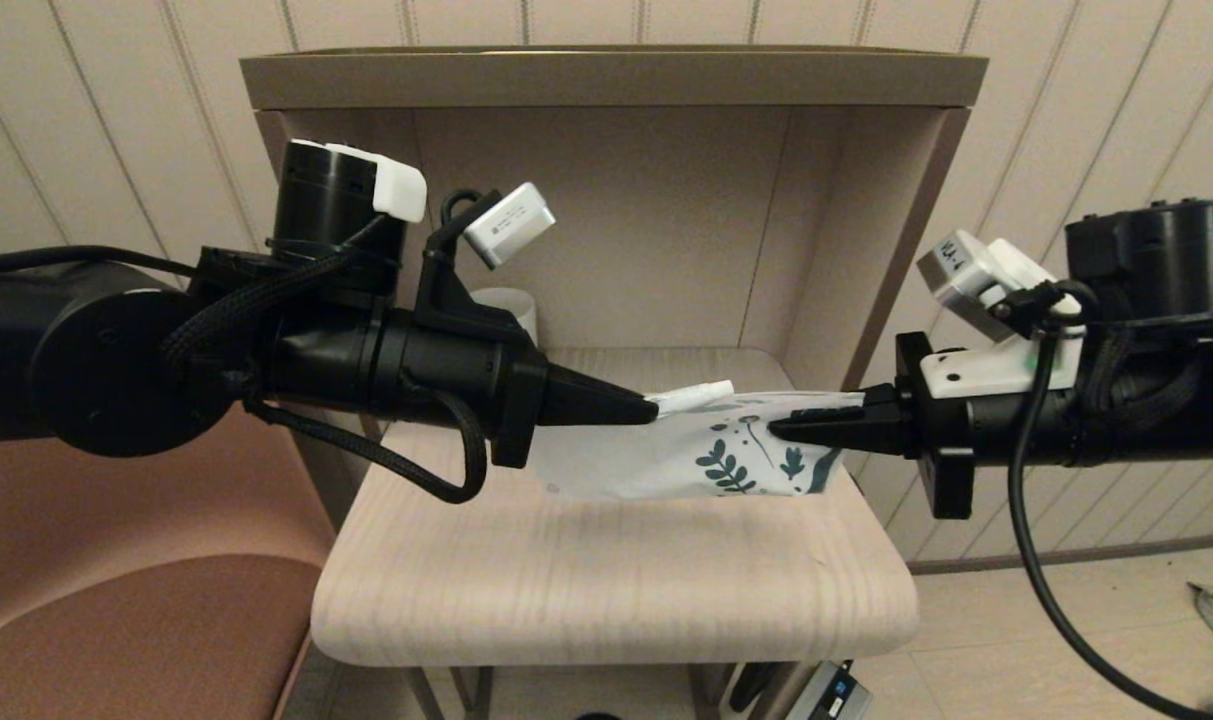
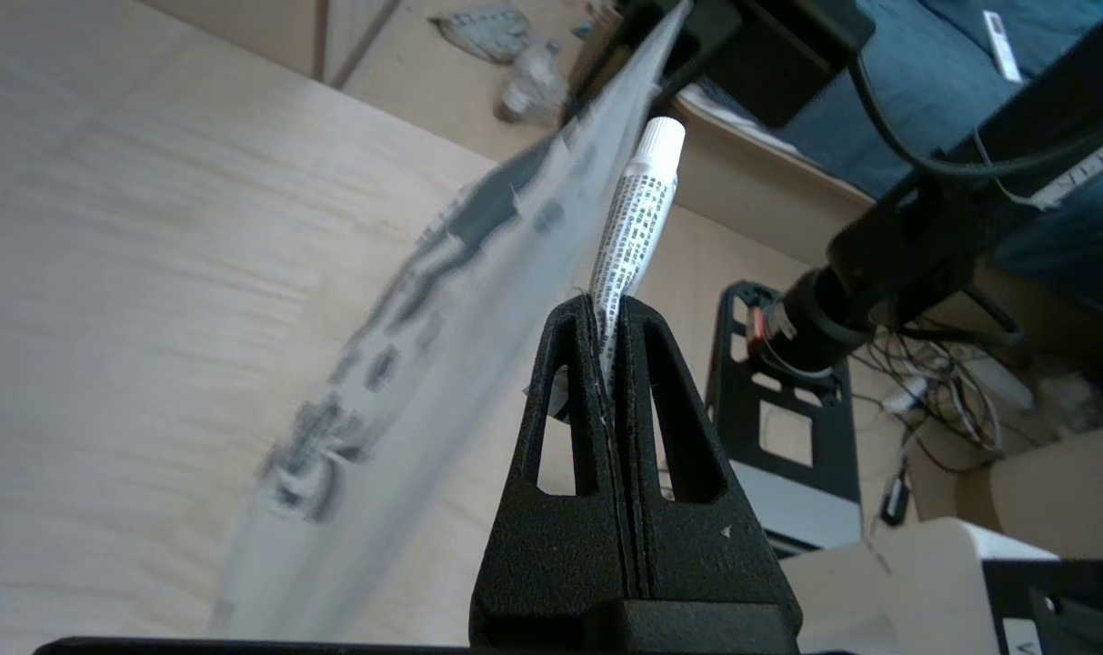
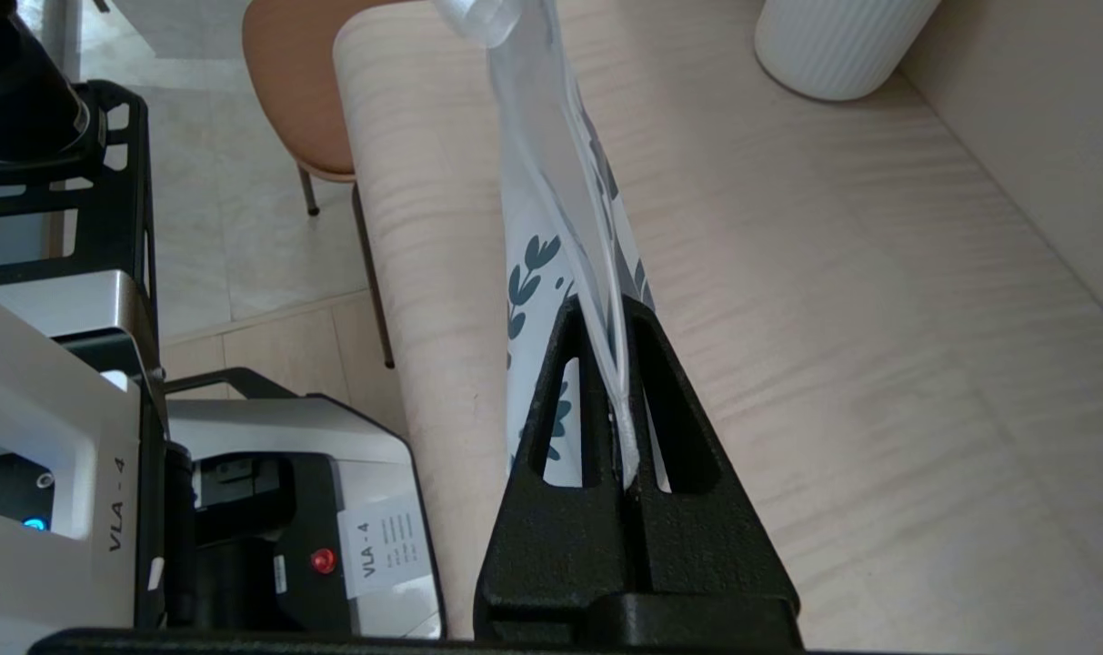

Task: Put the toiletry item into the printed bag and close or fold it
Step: Place the toothpaste in the storage bag

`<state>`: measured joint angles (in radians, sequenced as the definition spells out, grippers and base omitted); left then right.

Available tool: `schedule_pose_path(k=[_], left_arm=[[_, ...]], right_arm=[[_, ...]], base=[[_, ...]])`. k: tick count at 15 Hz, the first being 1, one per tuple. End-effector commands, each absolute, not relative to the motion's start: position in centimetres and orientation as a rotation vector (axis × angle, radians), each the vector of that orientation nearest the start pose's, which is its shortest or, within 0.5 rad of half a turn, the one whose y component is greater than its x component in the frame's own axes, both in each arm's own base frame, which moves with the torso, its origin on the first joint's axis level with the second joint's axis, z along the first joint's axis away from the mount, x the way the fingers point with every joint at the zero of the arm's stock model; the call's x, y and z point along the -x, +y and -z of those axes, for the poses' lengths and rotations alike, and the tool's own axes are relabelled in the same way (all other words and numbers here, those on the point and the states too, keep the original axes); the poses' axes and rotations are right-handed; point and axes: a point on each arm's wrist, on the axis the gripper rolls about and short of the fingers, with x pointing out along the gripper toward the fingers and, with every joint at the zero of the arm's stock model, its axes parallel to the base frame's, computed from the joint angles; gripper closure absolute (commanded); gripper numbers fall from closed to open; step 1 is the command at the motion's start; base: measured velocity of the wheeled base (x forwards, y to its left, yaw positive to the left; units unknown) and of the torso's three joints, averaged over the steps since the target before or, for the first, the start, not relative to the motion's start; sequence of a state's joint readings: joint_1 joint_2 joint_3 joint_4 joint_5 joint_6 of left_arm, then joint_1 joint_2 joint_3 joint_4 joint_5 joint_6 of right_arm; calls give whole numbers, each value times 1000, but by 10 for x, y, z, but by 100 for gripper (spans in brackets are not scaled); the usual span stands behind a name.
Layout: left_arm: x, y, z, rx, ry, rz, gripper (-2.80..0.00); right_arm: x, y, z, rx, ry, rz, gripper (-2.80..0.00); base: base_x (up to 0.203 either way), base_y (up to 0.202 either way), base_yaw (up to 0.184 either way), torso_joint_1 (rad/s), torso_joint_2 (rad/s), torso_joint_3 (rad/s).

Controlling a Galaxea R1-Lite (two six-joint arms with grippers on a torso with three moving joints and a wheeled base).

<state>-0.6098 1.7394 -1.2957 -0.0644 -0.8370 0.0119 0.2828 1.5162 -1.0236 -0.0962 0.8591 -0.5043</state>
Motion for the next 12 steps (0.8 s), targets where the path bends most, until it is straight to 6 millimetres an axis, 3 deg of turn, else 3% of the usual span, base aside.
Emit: schedule_pose_path(k=[1,7,12], left_arm=[[-263,-204,-249,40,418,1436,0],[-266,-207,-247,39,420,1434,0],[-272,-200,-272,35,315,1417,0]], right_arm=[[-246,90,-248,325,101,-1204,0],[-244,90,-249,326,98,-1205,0],[-242,90,-246,323,109,-1210,0]], base=[[0,0,0,0,0,0],[0,0,0,0,0,0],[0,0,0,0,0,0]])
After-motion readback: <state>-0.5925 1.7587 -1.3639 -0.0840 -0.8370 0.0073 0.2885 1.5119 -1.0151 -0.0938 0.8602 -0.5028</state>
